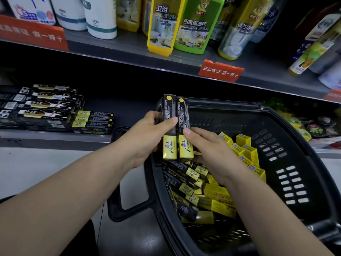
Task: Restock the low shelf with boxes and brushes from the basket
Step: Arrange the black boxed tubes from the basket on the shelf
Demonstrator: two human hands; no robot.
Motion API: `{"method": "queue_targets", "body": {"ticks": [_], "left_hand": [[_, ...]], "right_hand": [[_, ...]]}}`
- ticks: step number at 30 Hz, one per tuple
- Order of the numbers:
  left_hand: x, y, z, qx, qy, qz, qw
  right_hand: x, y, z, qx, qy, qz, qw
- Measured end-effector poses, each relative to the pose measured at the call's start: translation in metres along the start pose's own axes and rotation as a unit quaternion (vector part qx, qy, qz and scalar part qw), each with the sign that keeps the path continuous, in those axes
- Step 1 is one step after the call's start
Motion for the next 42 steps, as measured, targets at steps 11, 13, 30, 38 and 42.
{"method": "queue_targets", "body": {"ticks": [11,13,30,38,42], "left_hand": [[0.002,-0.026,0.007,0.069,0.005,0.026,0.997],[0.001,-0.027,0.007,0.064,0.002,0.033,0.997],[0.003,-0.037,0.001,0.037,-0.023,-0.033,0.998],[0.011,-0.088,-0.006,0.089,-0.022,-0.142,0.986],[0.012,-0.13,-0.011,0.104,-0.034,-0.142,0.984]], "right_hand": [[0.053,-0.021,0.031,0.02,0.024,-0.438,0.898],[0.088,-0.012,0.034,-0.05,0.065,-0.583,0.808],[0.003,-0.027,0.009,0.055,0.064,0.052,0.995],[-0.064,0.057,0.056,0.029,-0.028,-0.163,0.986],[-0.067,0.101,0.1,-0.072,0.029,-0.12,0.99]]}}
Point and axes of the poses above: each hand's wrist, its own z-axis towards the middle knuckle, its own y-axis out of the palm, x = y × z, the point moved 7 cm from there along z, towards the middle knuckle, and after that the axes turned 3 degrees about y, right-handed, at the moved point
